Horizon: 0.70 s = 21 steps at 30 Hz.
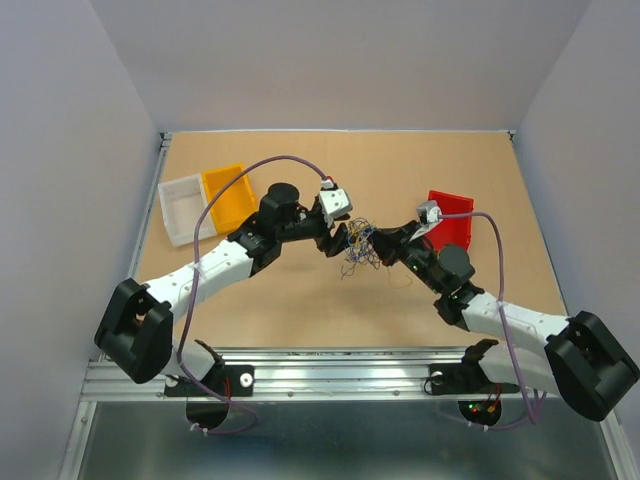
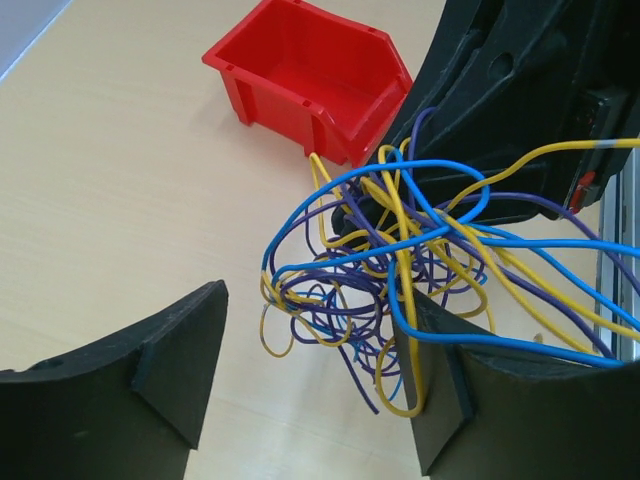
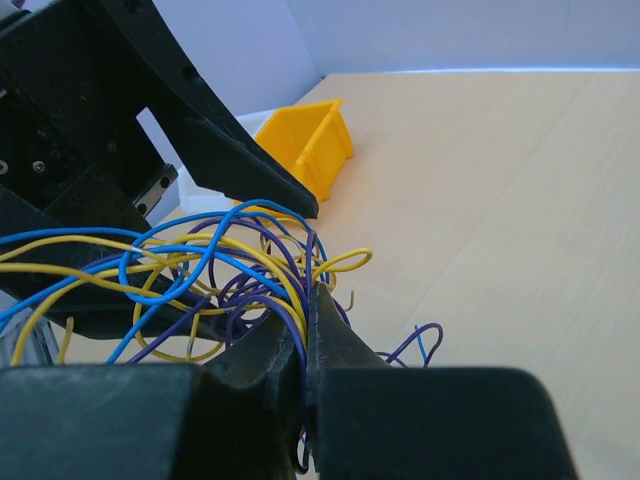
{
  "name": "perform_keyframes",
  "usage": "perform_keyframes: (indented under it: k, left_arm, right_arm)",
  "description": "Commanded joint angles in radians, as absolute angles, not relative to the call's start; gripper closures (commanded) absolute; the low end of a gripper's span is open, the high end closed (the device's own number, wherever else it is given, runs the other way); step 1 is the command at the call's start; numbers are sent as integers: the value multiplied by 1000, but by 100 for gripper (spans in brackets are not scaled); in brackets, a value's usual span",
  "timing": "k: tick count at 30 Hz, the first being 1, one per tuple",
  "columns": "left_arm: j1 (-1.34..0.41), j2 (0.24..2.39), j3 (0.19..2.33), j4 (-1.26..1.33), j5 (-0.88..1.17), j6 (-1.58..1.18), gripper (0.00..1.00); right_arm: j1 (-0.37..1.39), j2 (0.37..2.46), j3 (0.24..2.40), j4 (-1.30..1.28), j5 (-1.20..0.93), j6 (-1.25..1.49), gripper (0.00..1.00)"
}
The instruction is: Untangle the cables
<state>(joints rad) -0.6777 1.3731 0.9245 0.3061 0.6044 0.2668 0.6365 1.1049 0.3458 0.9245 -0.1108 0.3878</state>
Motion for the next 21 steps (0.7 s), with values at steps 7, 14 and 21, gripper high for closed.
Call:
perform_keyframes:
  k: [7, 14, 21]
  left_arm:
    - [-678, 1408, 1003, 298, 571, 295, 93]
    - [-658, 1390, 1009, 342, 102, 209, 100]
    - [-563, 1339, 1022, 356, -144, 120, 100]
  right_arm:
    - [646, 1147, 394, 969, -181, 419, 99]
    - [646, 1017, 356, 761, 337, 492, 99]
    - [644, 873, 379, 355, 975, 638, 99]
